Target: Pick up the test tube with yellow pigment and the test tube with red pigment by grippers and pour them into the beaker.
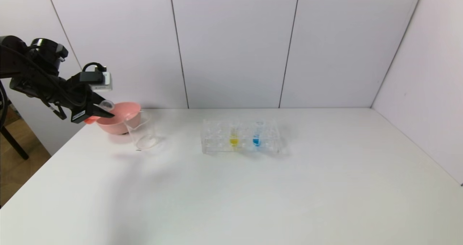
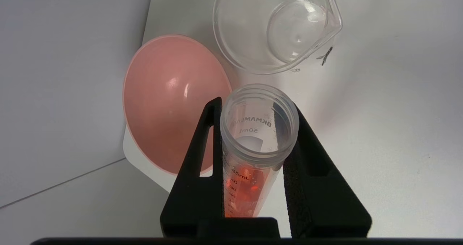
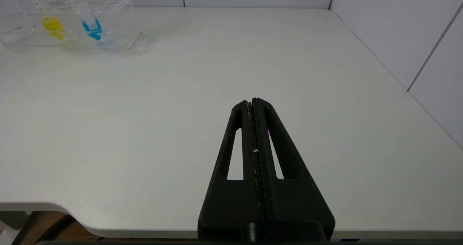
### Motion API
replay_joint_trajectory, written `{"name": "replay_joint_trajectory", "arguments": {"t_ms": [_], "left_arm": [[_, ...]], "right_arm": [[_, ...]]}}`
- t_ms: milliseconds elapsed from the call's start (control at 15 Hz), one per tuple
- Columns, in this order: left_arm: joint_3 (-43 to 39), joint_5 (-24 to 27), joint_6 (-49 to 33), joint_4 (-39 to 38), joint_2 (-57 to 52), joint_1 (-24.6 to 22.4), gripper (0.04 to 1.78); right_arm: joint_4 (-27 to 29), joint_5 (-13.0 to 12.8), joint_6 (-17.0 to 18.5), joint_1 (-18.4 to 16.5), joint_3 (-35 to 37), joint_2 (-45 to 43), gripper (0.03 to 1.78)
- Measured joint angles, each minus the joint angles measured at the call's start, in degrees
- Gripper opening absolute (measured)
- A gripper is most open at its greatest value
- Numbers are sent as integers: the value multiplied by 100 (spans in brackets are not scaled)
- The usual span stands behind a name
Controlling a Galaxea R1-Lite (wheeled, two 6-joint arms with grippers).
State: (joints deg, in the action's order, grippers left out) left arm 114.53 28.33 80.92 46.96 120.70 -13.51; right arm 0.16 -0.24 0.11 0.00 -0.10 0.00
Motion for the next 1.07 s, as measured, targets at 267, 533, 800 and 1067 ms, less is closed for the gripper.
{"name": "replay_joint_trajectory", "arguments": {"t_ms": [267, 533, 800, 1067], "left_arm": [[27, -199, -41, -68, 22, 144, 47], [40, -386, -96, -160, 52, 266, 47], [44, -640, -278, -239, 61, 412, 48], [38, -964, -280, -256, 61, 511, 48]], "right_arm": [[0, -2, 2, 0, 0, 0, 11], [2, -2, 0, 0, 0, 0, 11], [2, -2, 2, 0, 0, 0, 11], [2, 0, 5, 0, 0, 0, 11]]}}
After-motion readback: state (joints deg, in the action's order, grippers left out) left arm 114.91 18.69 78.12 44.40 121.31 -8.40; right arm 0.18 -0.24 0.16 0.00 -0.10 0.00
